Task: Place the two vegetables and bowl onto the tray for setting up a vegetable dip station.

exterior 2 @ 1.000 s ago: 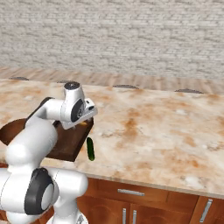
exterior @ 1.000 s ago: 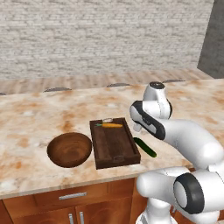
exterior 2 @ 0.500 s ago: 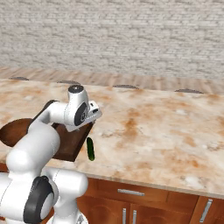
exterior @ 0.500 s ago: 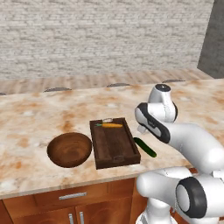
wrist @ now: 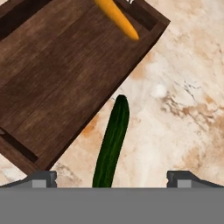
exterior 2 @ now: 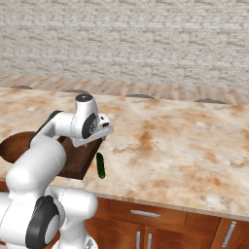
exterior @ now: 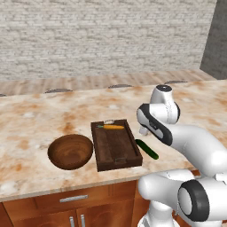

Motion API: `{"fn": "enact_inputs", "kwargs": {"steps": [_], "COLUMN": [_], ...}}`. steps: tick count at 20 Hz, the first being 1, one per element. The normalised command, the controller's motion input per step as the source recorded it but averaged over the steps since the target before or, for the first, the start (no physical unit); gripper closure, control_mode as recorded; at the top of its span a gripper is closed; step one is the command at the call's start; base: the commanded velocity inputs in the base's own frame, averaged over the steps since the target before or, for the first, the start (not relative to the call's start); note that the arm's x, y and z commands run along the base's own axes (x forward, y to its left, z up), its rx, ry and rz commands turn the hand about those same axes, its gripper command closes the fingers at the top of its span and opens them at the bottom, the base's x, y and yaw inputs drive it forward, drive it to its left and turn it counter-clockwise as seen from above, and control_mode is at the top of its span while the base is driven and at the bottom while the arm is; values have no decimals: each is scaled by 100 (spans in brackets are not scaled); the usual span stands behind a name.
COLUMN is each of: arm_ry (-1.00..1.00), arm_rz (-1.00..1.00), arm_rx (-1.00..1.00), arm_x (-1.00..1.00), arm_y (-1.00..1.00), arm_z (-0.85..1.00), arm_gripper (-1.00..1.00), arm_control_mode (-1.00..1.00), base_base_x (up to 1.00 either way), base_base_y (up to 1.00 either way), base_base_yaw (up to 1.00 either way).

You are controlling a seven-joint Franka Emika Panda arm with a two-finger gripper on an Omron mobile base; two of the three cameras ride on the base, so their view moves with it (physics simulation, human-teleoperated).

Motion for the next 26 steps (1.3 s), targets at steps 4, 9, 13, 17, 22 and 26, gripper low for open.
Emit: {"fn": "enact_inputs", "kwargs": {"steps": [4, 9, 13, 17, 22, 26], "arm_ry": [12, 6, 0, 0, 1, 0], "arm_rz": [-8, -7, -2, 0, 0, -1], "arm_rx": [1, 0, 1, 4, 3, 3], "arm_x": [-14, -5, 0, 0, 0, -1], "arm_y": [0, -2, -10, -15, -1, 0], "arm_z": [0, -3, -26, -37, -24, -26], "arm_gripper": [-100, -100, -100, -100, -100, -100], "arm_control_mode": [-100, -100, -100, -100, -100, -100], "base_base_x": [0, 0, 0, 0, 0, 0], "base_base_y": [0, 0, 0, 0, 0, 0], "base_base_yaw": [0, 0, 0, 0, 0, 0]}}
